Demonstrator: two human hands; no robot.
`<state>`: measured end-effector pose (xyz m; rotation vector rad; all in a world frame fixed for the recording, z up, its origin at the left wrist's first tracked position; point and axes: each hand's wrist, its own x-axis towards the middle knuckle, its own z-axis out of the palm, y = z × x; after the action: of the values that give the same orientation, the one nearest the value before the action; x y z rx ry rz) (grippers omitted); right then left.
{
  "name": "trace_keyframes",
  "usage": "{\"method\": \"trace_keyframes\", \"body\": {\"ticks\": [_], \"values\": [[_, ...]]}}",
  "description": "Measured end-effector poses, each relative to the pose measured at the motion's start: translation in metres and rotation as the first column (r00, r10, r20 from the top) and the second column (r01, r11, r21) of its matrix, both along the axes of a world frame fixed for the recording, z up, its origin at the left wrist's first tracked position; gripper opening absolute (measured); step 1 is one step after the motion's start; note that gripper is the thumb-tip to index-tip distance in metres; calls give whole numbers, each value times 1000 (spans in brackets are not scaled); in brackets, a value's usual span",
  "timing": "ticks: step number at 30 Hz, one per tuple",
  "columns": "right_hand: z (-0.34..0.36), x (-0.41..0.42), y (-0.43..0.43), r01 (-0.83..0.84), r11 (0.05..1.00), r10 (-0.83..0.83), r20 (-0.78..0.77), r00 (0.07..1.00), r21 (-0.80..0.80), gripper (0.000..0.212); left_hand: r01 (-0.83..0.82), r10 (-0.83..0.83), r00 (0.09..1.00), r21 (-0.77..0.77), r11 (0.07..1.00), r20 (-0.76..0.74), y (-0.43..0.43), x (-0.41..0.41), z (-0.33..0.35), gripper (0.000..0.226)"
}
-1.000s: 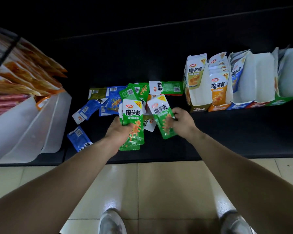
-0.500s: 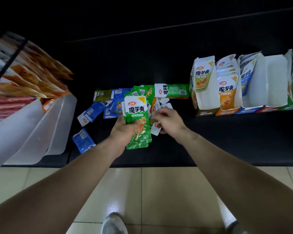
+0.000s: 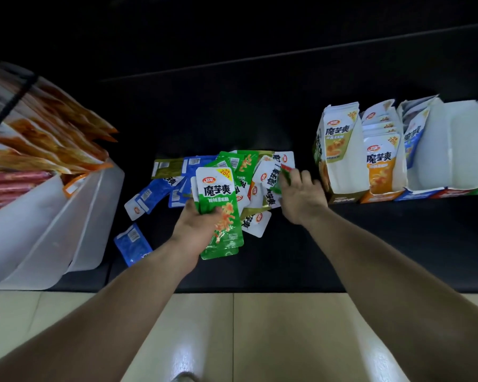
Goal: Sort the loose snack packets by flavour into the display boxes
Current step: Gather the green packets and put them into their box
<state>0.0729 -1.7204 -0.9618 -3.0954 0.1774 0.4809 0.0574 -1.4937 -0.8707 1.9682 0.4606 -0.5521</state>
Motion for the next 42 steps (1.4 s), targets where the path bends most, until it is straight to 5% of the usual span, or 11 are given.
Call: {"method": "trace_keyframes", "body": {"ticks": [12, 15, 19, 22, 24, 26, 29, 32, 35, 42], "values": [[31, -71, 9, -29, 985, 27, 11, 1000, 168, 35, 61, -60, 998, -30, 998, 34, -6, -12, 25, 20], [55, -83, 4, 87, 973, -77, -51, 996, 213, 31, 69, -68, 997, -40, 997, 22, -8, -19, 40, 19], [114, -92, -7, 305, 763, -294, -114, 949, 571, 9, 70, -71, 998, -121, 990, 3, -17, -40, 75, 58], [170, -106, -7, 356, 566, -413, -118, 903, 744, 11, 52, -52, 999, -174, 983, 5, -24, -58, 92, 45], [203, -124, -2, 356, 355, -499, -146, 854, 864, 13, 26, -17, 999, -230, 973, 41, -29, -73, 108, 40], [231, -148, 4, 323, 149, -546, -194, 815, 935, 14, 37, -23, 999, -348, 937, 46, -34, -89, 121, 59], [257, -185, 13, 269, -36, -525, -247, 814, 963, 14, 47, -19, 998, -443, 895, 67, -35, -123, 144, 72], [263, -203, 19, 270, -115, -467, -292, 835, 956, 31, 93, -38, 990, -443, 892, 133, -32, -145, 153, 91], [263, -201, 25, 295, -128, -395, -322, 861, 947, 33, 106, -31, 985, -456, 884, 168, -32, -148, 159, 35], [250, -183, 19, 233, -97, -409, -252, 877, 968, 35, 142, -55, 980, -489, 861, 189, -47, -133, 157, 63]]}}
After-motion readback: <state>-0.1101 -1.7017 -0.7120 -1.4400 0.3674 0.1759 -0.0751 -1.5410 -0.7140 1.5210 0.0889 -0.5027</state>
